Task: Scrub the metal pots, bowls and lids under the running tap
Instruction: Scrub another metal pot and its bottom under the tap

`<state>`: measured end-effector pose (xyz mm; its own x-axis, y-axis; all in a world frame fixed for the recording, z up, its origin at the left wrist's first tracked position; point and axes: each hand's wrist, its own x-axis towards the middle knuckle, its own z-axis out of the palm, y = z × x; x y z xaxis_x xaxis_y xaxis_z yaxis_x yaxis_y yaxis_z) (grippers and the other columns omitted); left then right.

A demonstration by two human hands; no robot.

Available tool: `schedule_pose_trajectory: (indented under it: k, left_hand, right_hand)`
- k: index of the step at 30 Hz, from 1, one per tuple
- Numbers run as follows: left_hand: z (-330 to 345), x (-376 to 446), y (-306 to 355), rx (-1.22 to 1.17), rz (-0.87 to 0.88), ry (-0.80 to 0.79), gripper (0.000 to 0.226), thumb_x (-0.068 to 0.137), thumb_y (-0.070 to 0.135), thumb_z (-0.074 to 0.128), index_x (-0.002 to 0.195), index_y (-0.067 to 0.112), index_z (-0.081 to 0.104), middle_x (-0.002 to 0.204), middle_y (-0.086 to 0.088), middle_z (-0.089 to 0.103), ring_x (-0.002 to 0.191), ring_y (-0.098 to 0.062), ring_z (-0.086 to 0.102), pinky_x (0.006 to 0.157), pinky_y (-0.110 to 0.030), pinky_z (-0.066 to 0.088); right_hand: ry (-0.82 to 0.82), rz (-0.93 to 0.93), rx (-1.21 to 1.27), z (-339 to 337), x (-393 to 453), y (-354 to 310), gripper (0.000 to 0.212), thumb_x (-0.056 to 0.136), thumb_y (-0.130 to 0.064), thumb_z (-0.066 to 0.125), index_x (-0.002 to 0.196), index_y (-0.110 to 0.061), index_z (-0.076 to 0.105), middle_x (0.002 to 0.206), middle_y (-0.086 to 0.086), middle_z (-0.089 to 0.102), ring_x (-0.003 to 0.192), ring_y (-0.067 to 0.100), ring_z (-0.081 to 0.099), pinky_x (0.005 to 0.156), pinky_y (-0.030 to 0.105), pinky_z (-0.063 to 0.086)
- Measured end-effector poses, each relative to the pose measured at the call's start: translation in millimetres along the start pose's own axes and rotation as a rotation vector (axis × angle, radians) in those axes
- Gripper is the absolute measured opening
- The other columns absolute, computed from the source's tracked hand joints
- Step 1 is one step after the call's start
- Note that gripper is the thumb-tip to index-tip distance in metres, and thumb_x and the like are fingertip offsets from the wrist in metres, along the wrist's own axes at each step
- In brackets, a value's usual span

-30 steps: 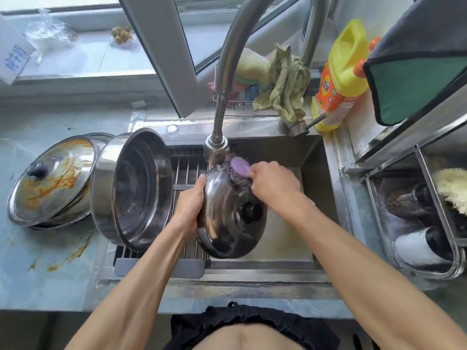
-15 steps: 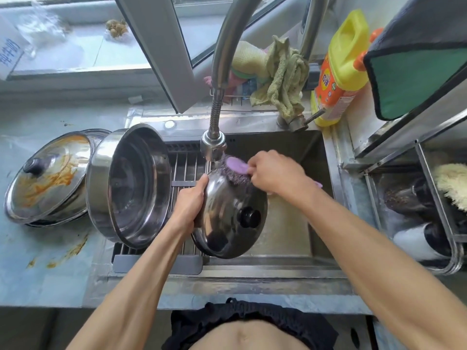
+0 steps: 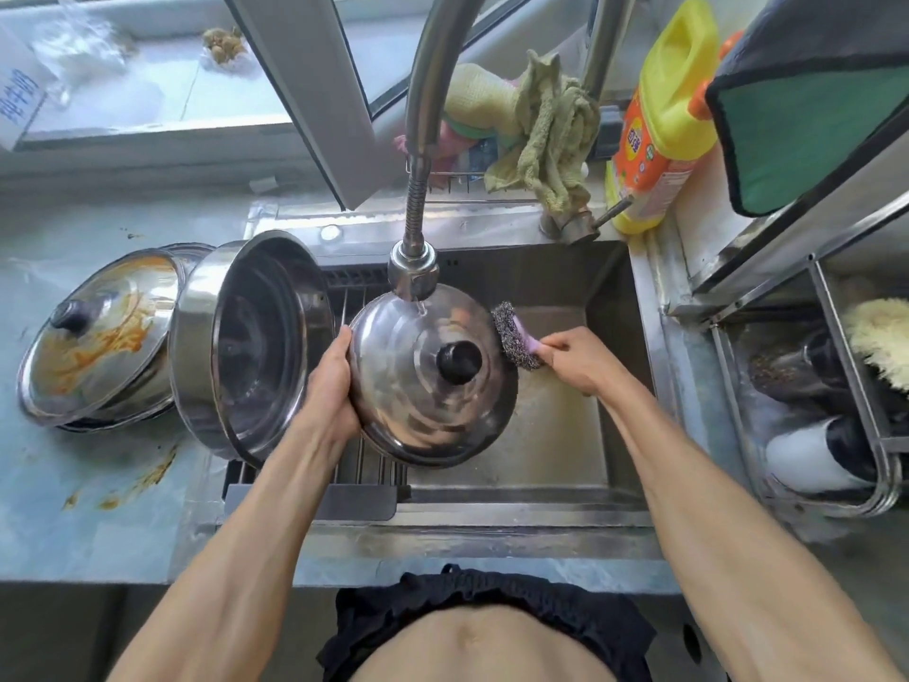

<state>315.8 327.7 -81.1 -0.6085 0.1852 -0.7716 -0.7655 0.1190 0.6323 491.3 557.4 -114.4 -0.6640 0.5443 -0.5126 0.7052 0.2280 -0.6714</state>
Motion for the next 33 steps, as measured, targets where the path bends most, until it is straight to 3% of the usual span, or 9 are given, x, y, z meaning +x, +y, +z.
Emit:
schedule_pose_trajectory:
  k: [4,7,12,17,21,24,27,29,33]
  left_hand:
    - [6.8,5.1,-3.7,-0.071,-0.027,0.030,0.046,0.097,0.053,0.057,0.127,0.022,0.071,0.118,-0.008,0.076,0.104,-0.032,0.074,0.094,-0.053,0.057]
    - [11.9,5.0,-6.5,-0.125,-0.052,0.059,0.044,0.096,0.054,0.056,0.125,0.024,0.072,0.115,-0.007,0.077,0.100,-0.033,0.075,0.086,-0.054,0.060]
    - [28.2,-7.5,-8.5,-0.243,-0.036,0.077,0.038,0.086,0.044,0.067,0.115,0.023,0.077,0.110,-0.005,0.078,0.097,-0.032,0.076,0.088,-0.061,0.058]
    - [45.9,-31.5,-14.0,-0.329,0.019,0.174,0.036,0.098,0.049,0.054,0.107,0.018,0.071,0.098,-0.005,0.079,0.091,-0.028,0.075,0.084,-0.054,0.061]
    - [56.3,-40.9,-16.7,-0.341,0.058,0.211,0.046,0.101,0.056,0.048,0.120,0.016,0.059,0.100,-0.005,0.071,0.086,-0.025,0.071,0.078,-0.043,0.061]
    - [64.8,-46.4,-21.6,-0.254,0.096,0.208,0.044,0.102,0.057,0.046,0.115,0.016,0.054,0.097,-0.004,0.066,0.079,-0.021,0.065,0.082,-0.039,0.057]
    - [65.9,-51.0,-27.5,-0.104,0.152,0.163,0.055,0.094,0.064,0.051,0.107,0.011,0.055,0.105,-0.011,0.069,0.093,-0.031,0.069,0.093,-0.043,0.057]
    - [60.2,-47.9,-34.4,0.029,0.185,0.140,0.062,0.096,0.066,0.050,0.111,0.007,0.061,0.113,-0.012,0.070,0.097,-0.030,0.069,0.090,-0.040,0.057]
    - [45.1,-46.5,-36.7,0.140,0.239,0.050,0.058,0.099,0.060,0.053,0.098,0.003,0.068,0.098,-0.008,0.074,0.088,-0.023,0.072,0.078,-0.034,0.058]
  right_hand:
    - [0.047,0.020,0.132,11.1,-24.6,21.2,0.041,0.095,-0.047,0.060,0.065,-0.019,0.064,0.038,-0.013,0.038,0.036,0.004,0.031,0.047,0.024,0.023]
    - [0.066,0.043,0.198,24.3,-42.6,33.1,0.025,0.099,-0.035,0.059,0.080,-0.023,0.070,0.037,-0.017,0.044,0.036,0.002,0.034,0.049,0.024,0.025]
    - [0.199,0.027,0.178,46.8,-71.8,35.0,0.021,0.100,-0.030,0.057,0.095,-0.021,0.076,0.074,-0.002,0.068,0.070,0.019,0.058,0.061,0.029,0.035]
    - [0.296,-0.046,0.057,65.8,-103.3,24.0,0.028,0.099,-0.021,0.051,0.073,-0.027,0.061,0.061,-0.007,0.053,0.065,0.026,0.051,0.059,0.035,0.036]
    - [0.401,-0.170,-0.132,73.4,-117.1,5.4,0.021,0.099,-0.031,0.046,0.107,-0.022,0.064,0.088,0.009,0.072,0.083,0.039,0.061,0.059,0.038,0.043]
    - [0.399,-0.293,-0.252,70.2,-123.3,-22.3,0.020,0.101,-0.032,0.042,0.105,-0.023,0.059,0.090,0.013,0.070,0.085,0.041,0.061,0.059,0.037,0.036]
    - [0.406,-0.395,-0.387,61.8,-126.9,-54.1,0.026,0.103,-0.033,0.039,0.114,-0.022,0.060,0.096,0.014,0.070,0.090,0.042,0.063,0.063,0.041,0.039]
    - [0.425,-0.432,-0.433,51.8,-123.8,-74.1,0.028,0.103,-0.033,0.038,0.115,-0.021,0.060,0.097,0.016,0.070,0.091,0.043,0.064,0.067,0.043,0.044]
    - [0.413,-0.404,-0.460,27.2,-97.4,-101.9,0.023,0.101,-0.031,0.042,0.107,-0.018,0.060,0.097,0.019,0.068,0.092,0.045,0.063,0.069,0.043,0.042]
